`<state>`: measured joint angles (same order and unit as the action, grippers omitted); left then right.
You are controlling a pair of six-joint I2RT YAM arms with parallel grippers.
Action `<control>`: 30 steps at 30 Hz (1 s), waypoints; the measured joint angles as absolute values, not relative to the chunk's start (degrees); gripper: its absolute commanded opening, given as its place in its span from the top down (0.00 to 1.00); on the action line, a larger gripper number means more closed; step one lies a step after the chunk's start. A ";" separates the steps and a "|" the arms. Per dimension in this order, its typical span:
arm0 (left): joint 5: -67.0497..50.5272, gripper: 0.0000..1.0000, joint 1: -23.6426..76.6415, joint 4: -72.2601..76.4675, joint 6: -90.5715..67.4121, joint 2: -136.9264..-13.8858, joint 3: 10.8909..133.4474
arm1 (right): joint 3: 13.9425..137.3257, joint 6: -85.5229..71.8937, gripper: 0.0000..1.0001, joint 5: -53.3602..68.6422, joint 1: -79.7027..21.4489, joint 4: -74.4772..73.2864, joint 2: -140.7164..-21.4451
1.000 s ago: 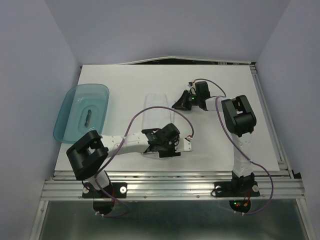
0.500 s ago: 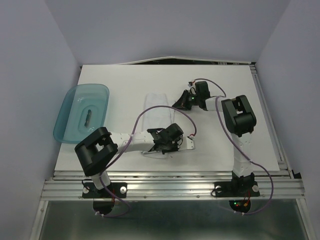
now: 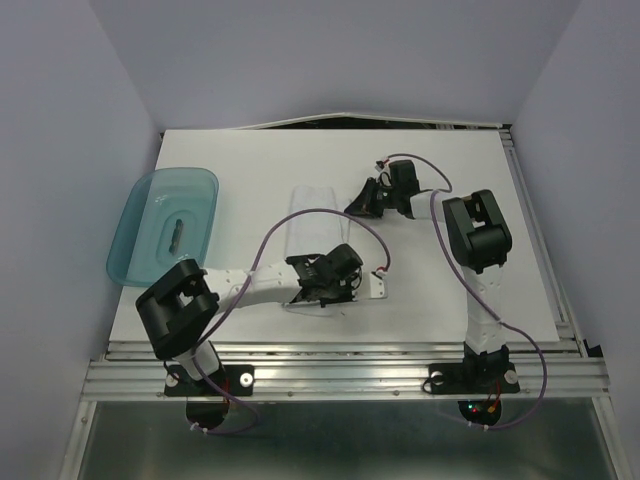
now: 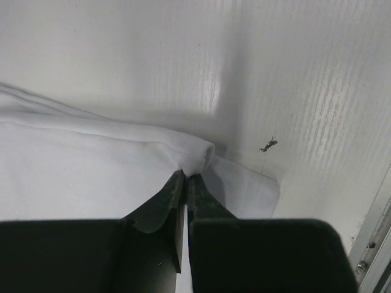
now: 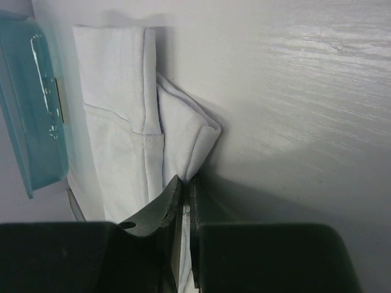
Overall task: Fold and stack the skirts
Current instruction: Fold the skirt
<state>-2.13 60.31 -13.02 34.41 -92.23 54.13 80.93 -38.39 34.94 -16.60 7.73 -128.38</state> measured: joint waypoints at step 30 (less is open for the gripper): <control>-7.11 0.45 60.53 -18.68 33.80 -87.59 50.81 | 82.59 -36.58 0.99 34.30 -16.60 6.44 -129.03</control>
